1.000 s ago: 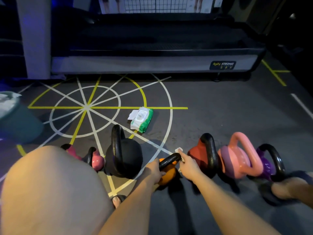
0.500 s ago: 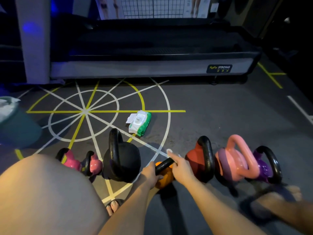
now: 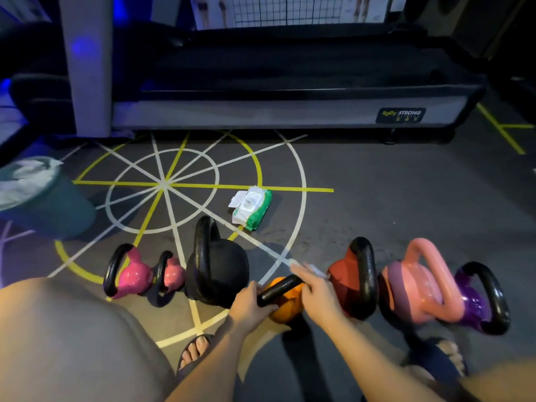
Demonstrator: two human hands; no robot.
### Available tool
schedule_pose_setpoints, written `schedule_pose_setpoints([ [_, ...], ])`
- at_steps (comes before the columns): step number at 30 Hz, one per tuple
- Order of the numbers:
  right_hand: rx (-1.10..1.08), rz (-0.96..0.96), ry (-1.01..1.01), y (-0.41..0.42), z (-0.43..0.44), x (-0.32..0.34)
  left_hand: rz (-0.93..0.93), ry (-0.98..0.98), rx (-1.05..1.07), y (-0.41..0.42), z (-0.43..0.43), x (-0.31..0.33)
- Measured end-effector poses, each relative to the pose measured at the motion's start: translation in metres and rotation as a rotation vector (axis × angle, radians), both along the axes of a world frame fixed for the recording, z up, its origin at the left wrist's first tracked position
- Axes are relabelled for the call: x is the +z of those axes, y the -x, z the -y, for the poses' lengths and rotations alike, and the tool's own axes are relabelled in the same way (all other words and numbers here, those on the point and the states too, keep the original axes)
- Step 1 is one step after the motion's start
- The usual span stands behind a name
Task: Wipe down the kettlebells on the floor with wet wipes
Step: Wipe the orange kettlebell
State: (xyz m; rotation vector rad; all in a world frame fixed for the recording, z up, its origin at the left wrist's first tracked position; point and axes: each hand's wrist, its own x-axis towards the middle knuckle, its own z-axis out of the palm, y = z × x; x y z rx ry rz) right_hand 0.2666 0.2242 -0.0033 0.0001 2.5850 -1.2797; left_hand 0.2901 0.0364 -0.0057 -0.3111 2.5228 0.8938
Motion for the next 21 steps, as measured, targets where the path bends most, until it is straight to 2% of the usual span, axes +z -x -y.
schedule_pose_setpoints([
  [3,0.235,-0.234,-0.021,-0.008,0.023,0.000,0.020,0.017,-0.043,-0.006,0.003,-0.004],
  [4,0.245,-0.263,-0.006,-0.008,0.023,-0.004,0.030,0.006,-0.043,-0.008,0.003,-0.005],
  [8,-0.080,-0.012,0.080,-0.002,-0.006,0.000,0.060,-0.033,0.003,-0.010,0.001,-0.005],
  [10,-0.143,0.122,0.079,-0.002,-0.017,-0.001,0.053,-0.021,0.011,-0.010,0.000,-0.005],
  [11,-0.137,0.118,0.067,-0.003,-0.017,0.001,0.048,-0.014,0.016,-0.010,-0.001,-0.004],
  [13,-0.057,-0.007,0.020,-0.007,-0.003,0.003,0.044,0.012,0.024,-0.009,-0.002,-0.003],
  [16,0.232,-0.207,-0.026,-0.018,0.036,-0.005,0.036,0.056,0.020,-0.008,-0.004,-0.004],
  [18,0.345,-0.210,-0.017,-0.021,0.047,-0.004,0.019,0.060,0.018,-0.009,-0.006,-0.005],
  [21,0.228,-0.315,0.005,-0.018,0.033,-0.011,0.005,0.026,0.037,-0.008,-0.007,-0.009],
])
